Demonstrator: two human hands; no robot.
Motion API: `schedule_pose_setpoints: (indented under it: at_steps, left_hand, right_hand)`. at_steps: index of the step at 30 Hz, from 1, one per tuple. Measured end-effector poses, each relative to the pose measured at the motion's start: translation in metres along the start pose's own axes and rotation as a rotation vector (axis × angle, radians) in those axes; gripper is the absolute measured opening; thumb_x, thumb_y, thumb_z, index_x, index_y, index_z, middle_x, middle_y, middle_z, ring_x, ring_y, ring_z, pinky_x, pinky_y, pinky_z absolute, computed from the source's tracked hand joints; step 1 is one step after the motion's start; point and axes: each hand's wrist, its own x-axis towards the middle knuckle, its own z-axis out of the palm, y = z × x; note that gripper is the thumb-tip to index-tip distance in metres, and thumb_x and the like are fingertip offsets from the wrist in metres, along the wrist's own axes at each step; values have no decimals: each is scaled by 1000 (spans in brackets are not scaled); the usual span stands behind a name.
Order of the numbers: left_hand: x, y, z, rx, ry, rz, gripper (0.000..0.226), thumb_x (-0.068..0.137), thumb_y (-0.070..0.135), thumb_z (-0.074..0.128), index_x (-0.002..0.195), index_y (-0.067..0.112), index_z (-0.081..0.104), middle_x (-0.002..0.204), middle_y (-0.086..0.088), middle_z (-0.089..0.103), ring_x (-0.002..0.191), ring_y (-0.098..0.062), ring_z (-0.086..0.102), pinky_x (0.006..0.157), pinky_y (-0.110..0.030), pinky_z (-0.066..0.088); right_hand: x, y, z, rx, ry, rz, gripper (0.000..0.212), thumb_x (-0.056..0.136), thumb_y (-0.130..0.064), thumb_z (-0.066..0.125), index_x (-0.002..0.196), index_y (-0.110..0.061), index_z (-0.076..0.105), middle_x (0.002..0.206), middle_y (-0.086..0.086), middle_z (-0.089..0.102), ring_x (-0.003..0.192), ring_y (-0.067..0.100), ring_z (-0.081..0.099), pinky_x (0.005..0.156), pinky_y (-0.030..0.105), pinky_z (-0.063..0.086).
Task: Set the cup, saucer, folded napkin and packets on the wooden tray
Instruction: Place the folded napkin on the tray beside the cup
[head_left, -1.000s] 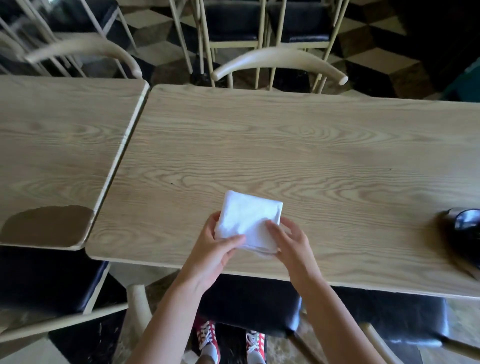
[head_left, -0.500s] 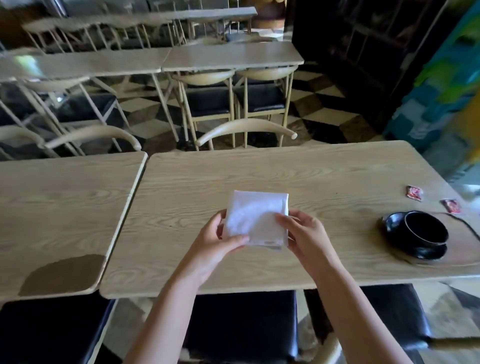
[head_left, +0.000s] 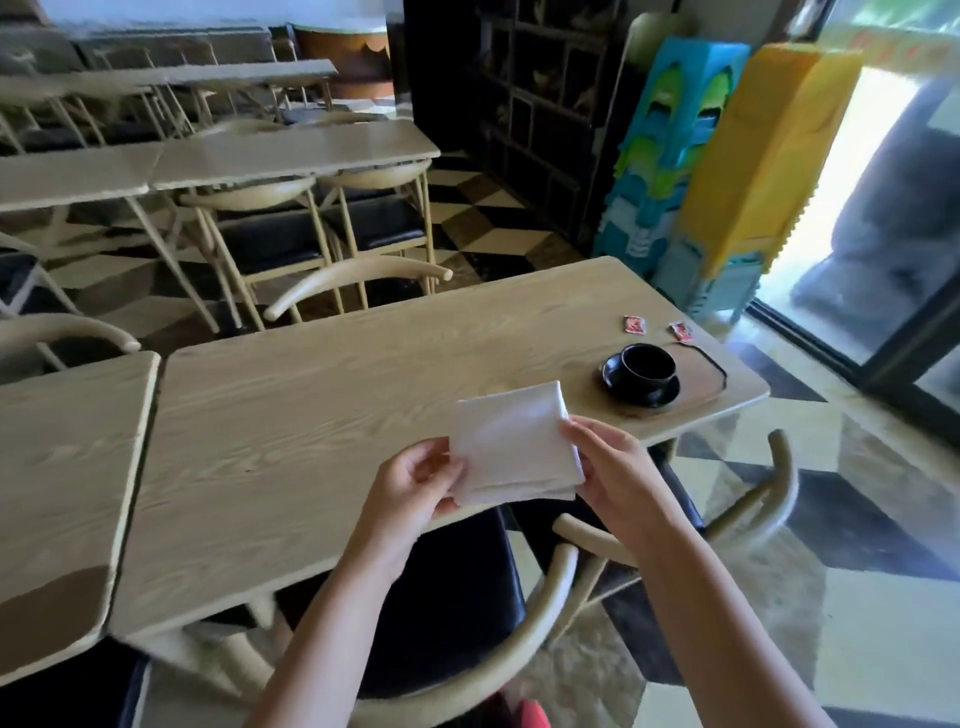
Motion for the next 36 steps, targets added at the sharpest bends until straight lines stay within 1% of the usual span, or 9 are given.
schedule_pose_setpoints:
  at_steps: [6, 11, 15, 18, 22, 25, 29, 33, 36]
  left_hand:
    - [-19, -2, 62, -2, -126, 37, 19, 90, 4, 53, 98, 17, 64, 79, 8, 71, 71, -3, 66, 61, -17, 53]
    - [-23, -14, 136, 32, -238, 23, 19, 90, 1, 52, 97, 13, 64, 85, -1, 69, 74, -10, 68, 63, -22, 55]
    - [-22, -34, 224, 22, -260, -7, 19, 89, 0, 54, 98, 12, 64, 89, -5, 70, 76, -12, 69, 61, -21, 54]
    - [-18, -49, 291, -11, -243, -42, 17, 88, -1, 55, 96, 11, 64, 91, -8, 70, 78, -14, 69, 62, -22, 55]
    - [-10, -62, 358, -14, -196, -50, 18, 88, -3, 54, 92, 11, 64, 87, -6, 69, 74, -10, 69, 60, -22, 55]
    - [-1, -65, 391, -29, -100, -29, 19, 87, -4, 54, 92, 12, 63, 83, -4, 69, 69, -6, 68, 57, -19, 54]
    - [19, -74, 419, -4, 46, 19, 21, 86, -3, 55, 94, 15, 61, 82, -2, 69, 67, -4, 68, 55, -18, 53]
    - [60, -85, 440, 63, 118, 66, 20, 85, -3, 57, 99, 10, 61, 85, -7, 69, 74, -13, 67, 58, -20, 54]
    - [100, -94, 456, 118, 95, 95, 23, 83, 1, 62, 99, 18, 60, 89, -5, 69, 78, -12, 65, 63, -18, 52]
  right_hand:
    - [-45, -20, -60, 0, 93, -65, 20, 88, -2, 52, 93, -8, 71, 82, 9, 74, 76, 19, 69, 63, 25, 55]
    - [-73, -35, -136, -52, 190, -95, 19, 87, -6, 56, 86, -15, 74, 90, 10, 74, 84, 22, 70, 74, 31, 57]
    - [-86, -58, -220, -108, 251, -117, 16, 86, -6, 58, 90, -12, 72, 81, 6, 75, 76, 17, 71, 63, 23, 56]
    - [-86, -77, -286, -155, 261, -105, 19, 85, -3, 58, 84, -15, 73, 77, 4, 75, 72, 16, 71, 59, 22, 55]
    - [-69, -96, -356, -245, 239, -42, 22, 85, 1, 54, 97, -6, 71, 87, 10, 73, 75, 16, 70, 59, 21, 54]
    - [-46, -106, -389, -262, 169, -4, 25, 84, 3, 53, 102, -3, 69, 95, 15, 72, 82, 20, 70, 62, 22, 54]
    - [-7, -109, -414, -266, 154, 27, 23, 82, 2, 55, 96, -7, 71, 89, 13, 73, 82, 23, 70, 63, 24, 55]
    - [44, -111, -434, -270, 250, 52, 23, 81, 2, 59, 101, -9, 56, 84, 9, 67, 79, 23, 65, 71, 34, 57]
    - [83, -116, -450, -305, 256, 54, 25, 81, 3, 59, 99, -12, 49, 83, 10, 67, 80, 26, 64, 78, 43, 54]
